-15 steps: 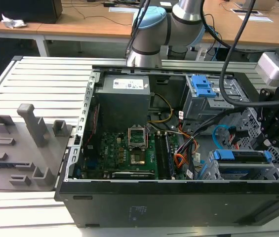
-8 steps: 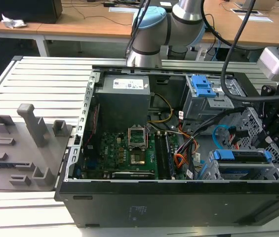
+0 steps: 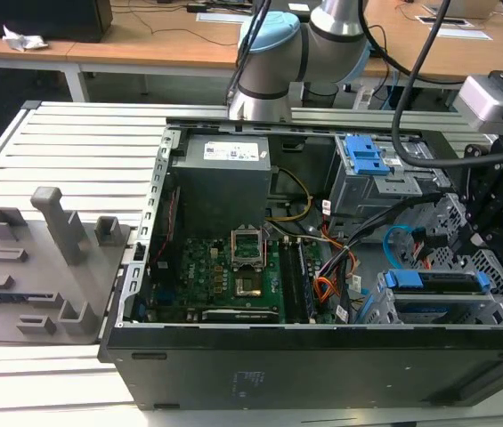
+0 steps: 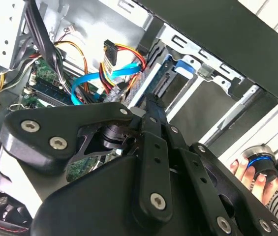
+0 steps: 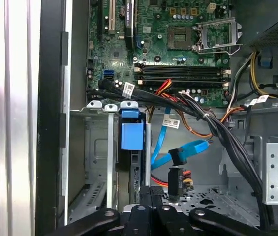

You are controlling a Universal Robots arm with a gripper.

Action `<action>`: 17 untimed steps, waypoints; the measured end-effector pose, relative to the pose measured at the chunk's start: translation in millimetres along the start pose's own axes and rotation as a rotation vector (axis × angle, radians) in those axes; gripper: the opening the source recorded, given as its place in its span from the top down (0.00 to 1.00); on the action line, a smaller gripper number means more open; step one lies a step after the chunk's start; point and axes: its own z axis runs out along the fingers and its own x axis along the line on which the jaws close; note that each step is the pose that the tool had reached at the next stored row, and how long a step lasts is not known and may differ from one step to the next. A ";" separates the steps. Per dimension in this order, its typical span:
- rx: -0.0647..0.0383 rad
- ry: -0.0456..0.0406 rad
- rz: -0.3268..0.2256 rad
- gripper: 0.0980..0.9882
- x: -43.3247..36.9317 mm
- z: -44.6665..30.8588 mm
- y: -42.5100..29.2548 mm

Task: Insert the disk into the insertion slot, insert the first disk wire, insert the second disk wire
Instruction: 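Insert the first disk wire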

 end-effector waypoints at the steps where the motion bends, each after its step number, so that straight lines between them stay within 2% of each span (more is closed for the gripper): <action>1: 0.000 0.0000 0.000 0.99 -1.1 0.0 0.0; 10: 0.000 0.0000 0.000 0.99 -13.3 0.0 0.4; 17: 0.000 0.0000 0.000 0.99 -14.0 0.4 0.9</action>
